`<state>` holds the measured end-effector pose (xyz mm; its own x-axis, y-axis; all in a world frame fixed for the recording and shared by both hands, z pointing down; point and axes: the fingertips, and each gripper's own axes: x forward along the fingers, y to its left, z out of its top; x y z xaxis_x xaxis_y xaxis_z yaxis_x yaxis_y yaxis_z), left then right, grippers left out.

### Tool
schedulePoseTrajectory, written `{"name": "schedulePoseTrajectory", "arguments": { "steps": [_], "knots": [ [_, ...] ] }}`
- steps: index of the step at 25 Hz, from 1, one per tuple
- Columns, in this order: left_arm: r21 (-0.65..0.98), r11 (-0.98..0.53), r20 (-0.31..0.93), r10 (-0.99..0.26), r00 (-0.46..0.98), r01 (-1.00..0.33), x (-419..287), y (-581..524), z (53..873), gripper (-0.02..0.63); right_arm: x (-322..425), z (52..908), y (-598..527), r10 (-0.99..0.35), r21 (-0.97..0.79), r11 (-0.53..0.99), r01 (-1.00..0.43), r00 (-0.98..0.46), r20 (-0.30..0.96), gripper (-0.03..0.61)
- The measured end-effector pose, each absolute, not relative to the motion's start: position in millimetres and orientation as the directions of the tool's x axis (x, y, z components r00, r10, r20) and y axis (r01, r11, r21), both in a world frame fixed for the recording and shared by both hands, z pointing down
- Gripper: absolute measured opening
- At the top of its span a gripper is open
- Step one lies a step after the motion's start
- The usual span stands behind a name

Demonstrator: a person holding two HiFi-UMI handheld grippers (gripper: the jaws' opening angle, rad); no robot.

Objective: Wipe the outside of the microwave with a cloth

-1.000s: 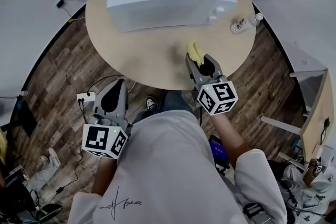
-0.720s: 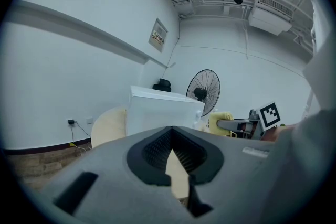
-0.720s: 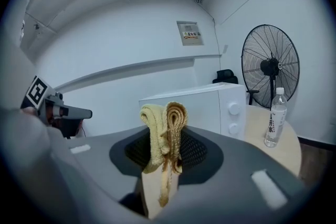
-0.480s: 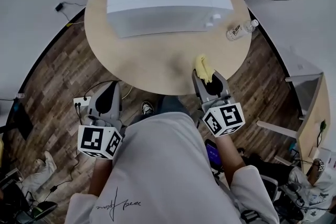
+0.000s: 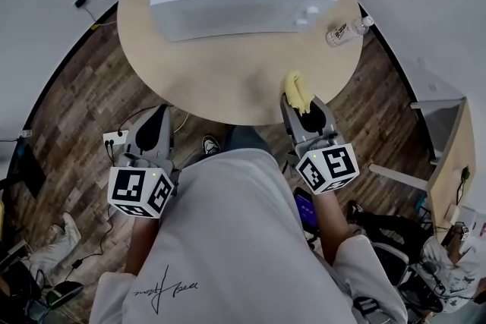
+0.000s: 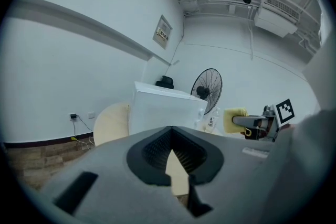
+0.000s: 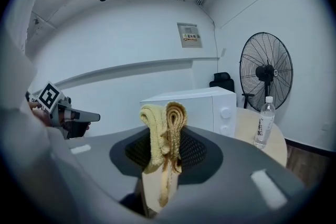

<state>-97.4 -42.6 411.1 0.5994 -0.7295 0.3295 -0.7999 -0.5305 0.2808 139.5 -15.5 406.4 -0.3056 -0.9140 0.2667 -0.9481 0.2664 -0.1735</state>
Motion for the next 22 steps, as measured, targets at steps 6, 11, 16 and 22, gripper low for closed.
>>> {"name": "schedulePoseTrajectory", "arguments": {
  "steps": [6,11,16,22],
  "knots": [
    [0.279,-0.539,0.362,-0.707,0.607,-0.795,-95.6,-40.9,416.9,-0.011,140.1,406.6,-14.8,-0.903,-0.172,0.279,-0.945,-0.319,0.29,0.124],
    [0.305,-0.544,0.403,-0.67,0.624,-0.782,-88.5,-27.2,432.7,-0.011,139.9,416.5,-10.0,-0.89,-0.132,0.288,-0.949,-0.315,0.328,0.123],
    [0.289,-0.545,0.394,-0.681,0.617,-0.787,-88.4,-20.2,430.7,-0.011,136.7,425.7,-5.6,-0.878,-0.13,0.292,-0.948,-0.319,0.358,0.123],
    [0.359,-0.499,0.412,-0.673,0.614,-0.788,-94.7,-15.6,445.0,-0.011,135.0,431.5,-2.9,-0.868,-0.135,0.298,-0.945,-0.327,0.373,0.117]
  ]
}}
